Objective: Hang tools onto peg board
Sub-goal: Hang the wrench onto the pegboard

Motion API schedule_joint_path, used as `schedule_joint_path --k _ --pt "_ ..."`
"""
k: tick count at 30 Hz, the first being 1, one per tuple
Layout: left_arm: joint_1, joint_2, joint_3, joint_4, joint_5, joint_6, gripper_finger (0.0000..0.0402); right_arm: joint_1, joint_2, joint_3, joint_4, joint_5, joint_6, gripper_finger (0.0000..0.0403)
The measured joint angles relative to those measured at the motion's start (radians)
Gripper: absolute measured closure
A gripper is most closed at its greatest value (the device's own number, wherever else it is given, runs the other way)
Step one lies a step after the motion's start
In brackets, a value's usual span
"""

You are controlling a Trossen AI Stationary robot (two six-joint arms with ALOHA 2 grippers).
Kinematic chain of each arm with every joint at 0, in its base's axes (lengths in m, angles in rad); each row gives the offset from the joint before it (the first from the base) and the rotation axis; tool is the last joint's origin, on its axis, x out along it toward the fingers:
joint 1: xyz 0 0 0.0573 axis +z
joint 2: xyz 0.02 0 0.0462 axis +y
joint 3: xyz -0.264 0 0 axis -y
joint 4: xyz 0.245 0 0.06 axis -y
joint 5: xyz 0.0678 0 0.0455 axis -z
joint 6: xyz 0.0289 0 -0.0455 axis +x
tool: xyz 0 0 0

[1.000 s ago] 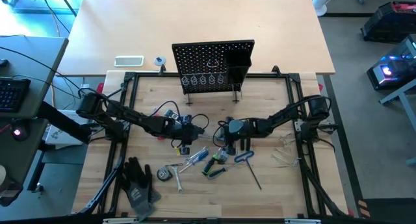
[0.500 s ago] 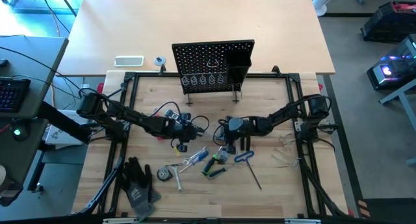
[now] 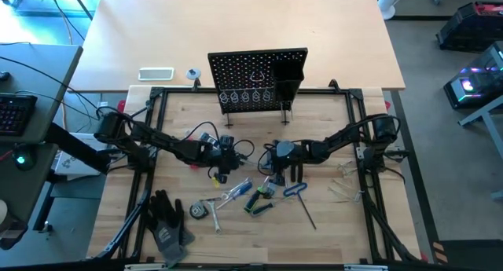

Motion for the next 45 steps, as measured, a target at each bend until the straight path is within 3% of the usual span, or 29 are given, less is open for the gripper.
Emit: schedule_joint_path --k 14,25,45 --pt "0.04 0.056 0.002 0.0 0.177 0.009 0.0206 -0.004 0.001 0.003 0.023 -0.036 0.0 0.0403" --pt "-0.039 0.095 0.034 -0.016 0.07 0.016 0.0236 -0.002 0.001 0.003 0.026 -0.184 -0.017 0.0403" --pt "-0.114 0.098 0.032 0.026 -0.063 0.041 0.0368 0.04 0.048 0.005 0.121 -0.34 0.003 0.0403"
